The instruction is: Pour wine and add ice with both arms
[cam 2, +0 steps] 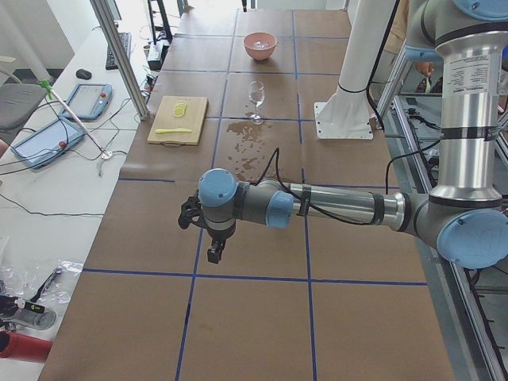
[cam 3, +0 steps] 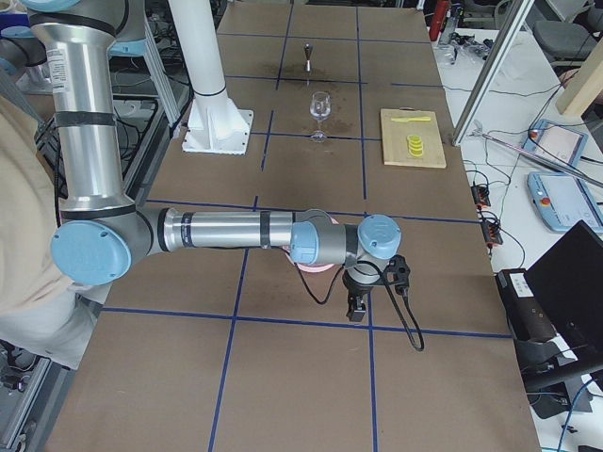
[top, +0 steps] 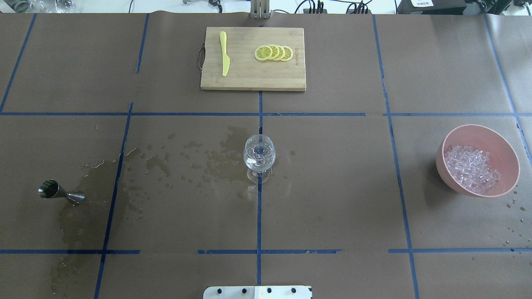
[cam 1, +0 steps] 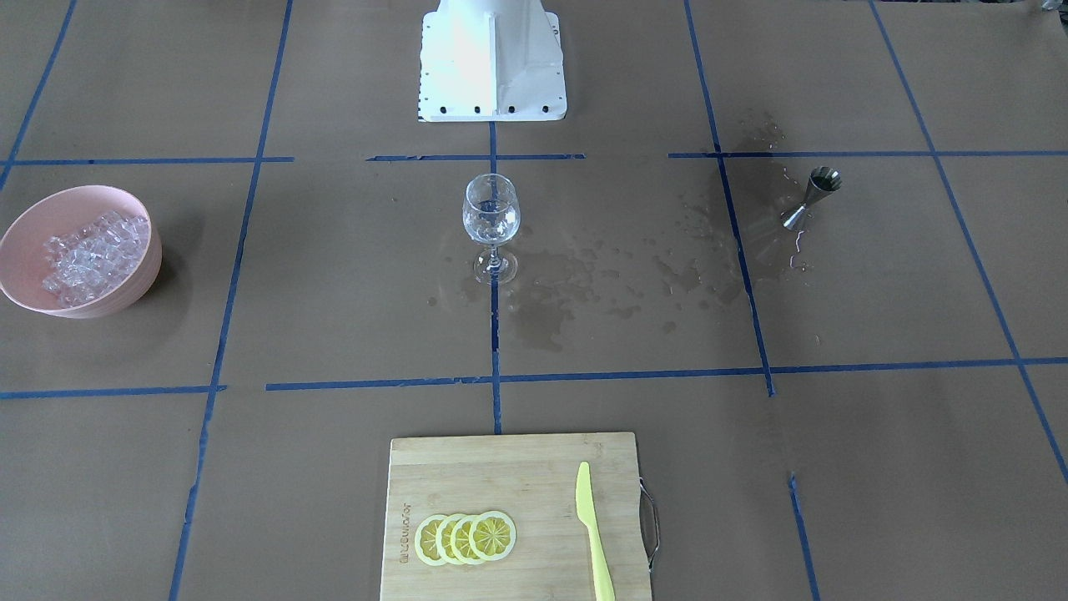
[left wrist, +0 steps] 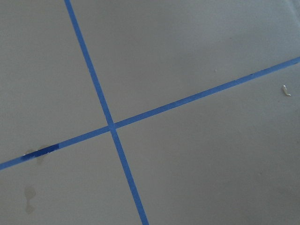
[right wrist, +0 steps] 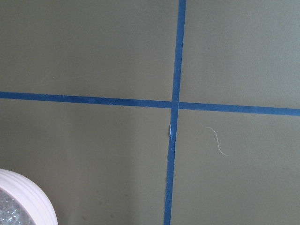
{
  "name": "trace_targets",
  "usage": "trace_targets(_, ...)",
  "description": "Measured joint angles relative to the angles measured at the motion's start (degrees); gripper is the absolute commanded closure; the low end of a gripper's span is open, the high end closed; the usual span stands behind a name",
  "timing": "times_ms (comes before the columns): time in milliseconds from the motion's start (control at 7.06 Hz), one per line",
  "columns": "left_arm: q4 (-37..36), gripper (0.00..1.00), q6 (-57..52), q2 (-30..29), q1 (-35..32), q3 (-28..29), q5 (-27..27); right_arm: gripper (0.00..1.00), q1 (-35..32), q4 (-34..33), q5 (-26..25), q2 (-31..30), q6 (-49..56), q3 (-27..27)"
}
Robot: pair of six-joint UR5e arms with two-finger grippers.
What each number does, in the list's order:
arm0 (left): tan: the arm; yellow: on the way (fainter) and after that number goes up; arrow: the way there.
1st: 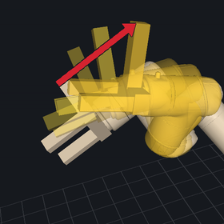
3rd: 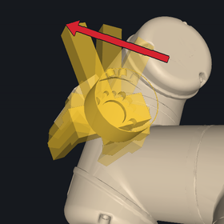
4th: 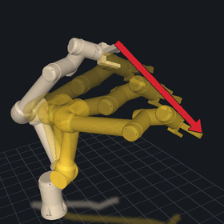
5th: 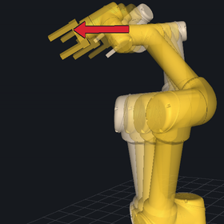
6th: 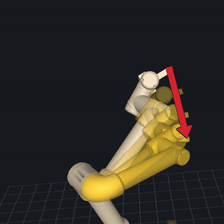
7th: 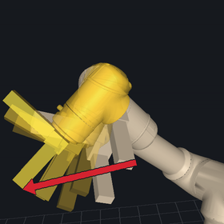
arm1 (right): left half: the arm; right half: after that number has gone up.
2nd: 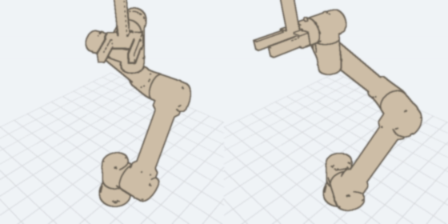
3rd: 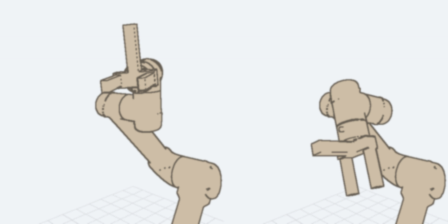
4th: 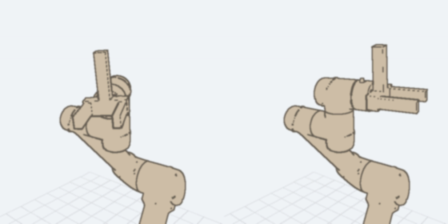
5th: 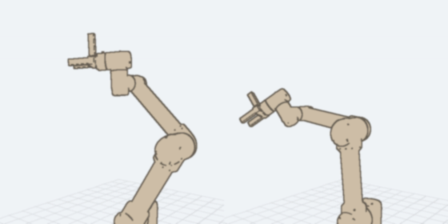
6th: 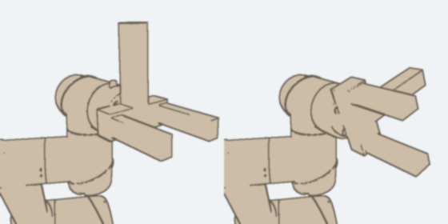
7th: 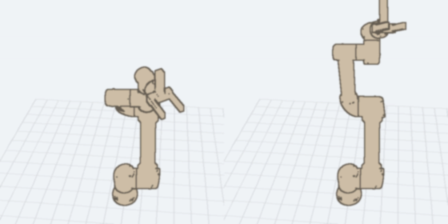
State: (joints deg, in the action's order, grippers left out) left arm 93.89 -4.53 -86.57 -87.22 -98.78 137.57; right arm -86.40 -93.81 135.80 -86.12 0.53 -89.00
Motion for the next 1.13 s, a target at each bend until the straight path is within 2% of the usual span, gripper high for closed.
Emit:
trace_targets(566, -0.95, 0.00, 0.02, -0.22, 0.45, -3.34, 1.21, 0.00, 3.78, -0.45, 0.54, 0.27, -0.07, -1.58)
trace_targets(708, 1.10, 0.00, -0.01, -0.19, 0.84, -3.33, 1.71, 0.00, 4.03, -0.42, 0.57, 0.18, -0.15, -1.47)
trace_targets(850, 6.81, 0.00, -0.01, 1.30, 0.67, -3.49, 2.22, 0.00, 4.37, -0.39, 0.58, 0.28, -0.16, -1.41)
trace_targets(1133, 27.08, 0.00, 4.38, 7.15, 0.49, -3.00, 4.55, 0.00, 5.14, -0.28, 0.57, 0.27, 0.04, -1.85)
